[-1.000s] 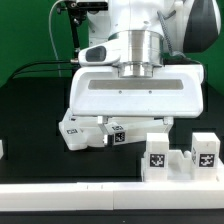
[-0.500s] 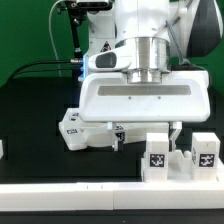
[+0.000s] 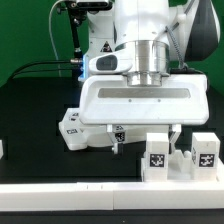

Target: Assemble chair

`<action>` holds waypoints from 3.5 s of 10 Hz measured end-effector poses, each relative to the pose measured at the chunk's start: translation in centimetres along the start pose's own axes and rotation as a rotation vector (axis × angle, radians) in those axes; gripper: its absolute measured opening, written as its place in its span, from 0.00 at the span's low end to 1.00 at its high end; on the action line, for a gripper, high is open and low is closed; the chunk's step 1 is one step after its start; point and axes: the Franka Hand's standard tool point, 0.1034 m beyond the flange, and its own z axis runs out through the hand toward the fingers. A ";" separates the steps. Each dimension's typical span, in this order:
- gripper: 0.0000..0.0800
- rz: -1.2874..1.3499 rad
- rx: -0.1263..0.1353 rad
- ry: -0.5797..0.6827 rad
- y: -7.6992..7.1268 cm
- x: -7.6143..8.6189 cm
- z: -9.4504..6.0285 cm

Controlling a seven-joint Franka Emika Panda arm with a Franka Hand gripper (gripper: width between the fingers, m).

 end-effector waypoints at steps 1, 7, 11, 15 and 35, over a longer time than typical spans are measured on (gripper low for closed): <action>0.81 -0.004 0.005 0.006 -0.1 -0.2 0.4; 0.81 0.017 0.014 0.016 -0.4 0.9 2.8; 0.70 0.017 0.005 0.028 -0.2 0.5 3.2; 0.05 0.019 0.001 0.029 0.1 0.5 3.2; 0.04 0.121 0.154 -0.755 2.2 0.7 -4.6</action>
Offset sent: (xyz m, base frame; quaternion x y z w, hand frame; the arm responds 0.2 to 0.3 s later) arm 0.0141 0.0067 -0.0077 -0.0107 0.0031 0.0031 0.9999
